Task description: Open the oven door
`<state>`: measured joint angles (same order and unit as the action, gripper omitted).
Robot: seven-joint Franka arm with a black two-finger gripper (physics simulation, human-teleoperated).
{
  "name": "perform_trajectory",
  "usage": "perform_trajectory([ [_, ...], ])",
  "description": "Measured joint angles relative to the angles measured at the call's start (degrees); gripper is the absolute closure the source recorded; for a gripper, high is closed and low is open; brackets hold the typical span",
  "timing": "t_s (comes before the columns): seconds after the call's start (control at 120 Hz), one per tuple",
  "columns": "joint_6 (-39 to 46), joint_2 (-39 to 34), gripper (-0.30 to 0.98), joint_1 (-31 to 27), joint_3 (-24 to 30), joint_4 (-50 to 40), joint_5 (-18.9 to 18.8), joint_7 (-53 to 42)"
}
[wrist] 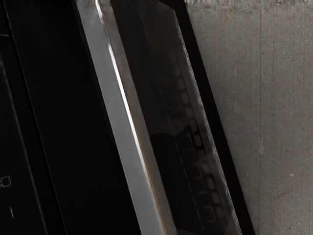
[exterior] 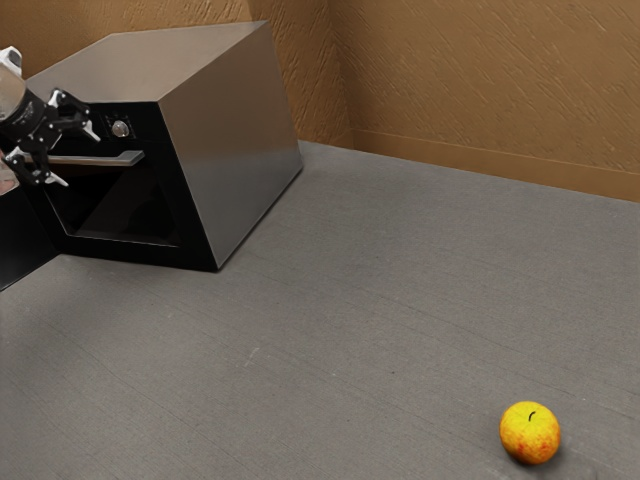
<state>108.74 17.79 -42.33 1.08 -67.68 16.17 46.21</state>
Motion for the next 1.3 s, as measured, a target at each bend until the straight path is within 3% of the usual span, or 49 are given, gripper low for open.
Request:
perform_trajectory([
  [1.075,2.83,4.62,0.00,-0.59,-1.03,-0.67,2.41,3.02],
  [1.3,6.11,-3.28,0.00,0.35,-1.18,-13.66,3.42,3.32],
])
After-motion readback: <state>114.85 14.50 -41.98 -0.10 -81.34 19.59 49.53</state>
